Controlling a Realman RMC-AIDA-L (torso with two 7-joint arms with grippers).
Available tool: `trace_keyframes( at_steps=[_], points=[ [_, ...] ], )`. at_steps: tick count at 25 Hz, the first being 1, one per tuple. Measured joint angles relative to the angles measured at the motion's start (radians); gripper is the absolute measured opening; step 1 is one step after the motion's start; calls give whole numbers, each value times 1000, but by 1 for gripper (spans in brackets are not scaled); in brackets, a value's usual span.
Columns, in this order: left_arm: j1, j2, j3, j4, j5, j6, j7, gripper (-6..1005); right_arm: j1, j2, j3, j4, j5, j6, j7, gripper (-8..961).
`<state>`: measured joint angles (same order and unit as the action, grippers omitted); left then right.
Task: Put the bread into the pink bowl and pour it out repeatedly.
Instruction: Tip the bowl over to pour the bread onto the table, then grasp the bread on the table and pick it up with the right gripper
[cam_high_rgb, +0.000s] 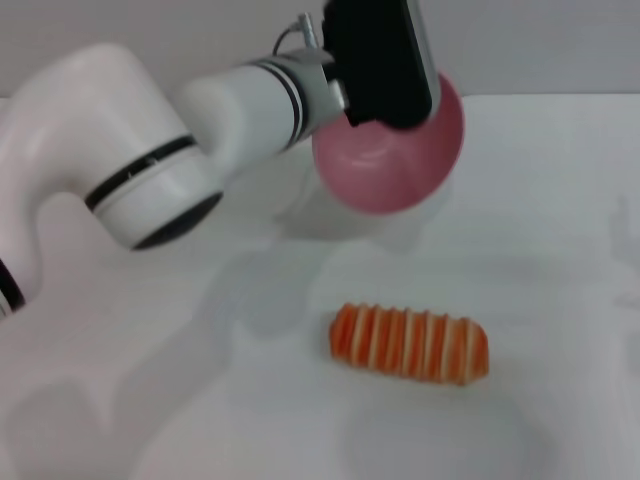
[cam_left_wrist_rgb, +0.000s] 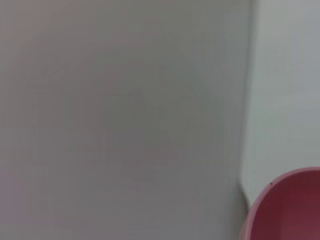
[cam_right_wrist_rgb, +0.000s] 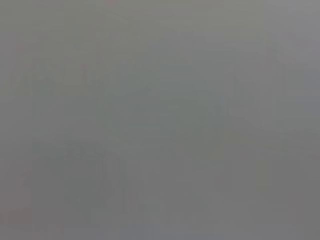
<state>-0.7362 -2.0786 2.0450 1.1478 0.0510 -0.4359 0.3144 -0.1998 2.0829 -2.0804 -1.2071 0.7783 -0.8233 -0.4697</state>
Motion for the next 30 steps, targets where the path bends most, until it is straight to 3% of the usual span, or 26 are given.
trace_keyframes(
  at_steps=[4,9,16,22,30],
  points=[
    [-9,3,-89,93,-28,-144,-154,77,-46,0,53,-185,-2,254,-32,609],
    [-16,9,-199,202,-160,-410,-250,78,-28,-4,209,-473,-9,920,-43,609],
    [4,13,-264,219,-225,-569,-255,78,55,-11,256,-610,-2,1374,77,644],
    [11,14,-313,221,-217,-574,-255,79,104,-13,229,-566,-2,1442,78,695],
    [13,16,-372,205,-217,-576,-248,80,113,-13,206,-543,0,1505,72,763]
  ],
)
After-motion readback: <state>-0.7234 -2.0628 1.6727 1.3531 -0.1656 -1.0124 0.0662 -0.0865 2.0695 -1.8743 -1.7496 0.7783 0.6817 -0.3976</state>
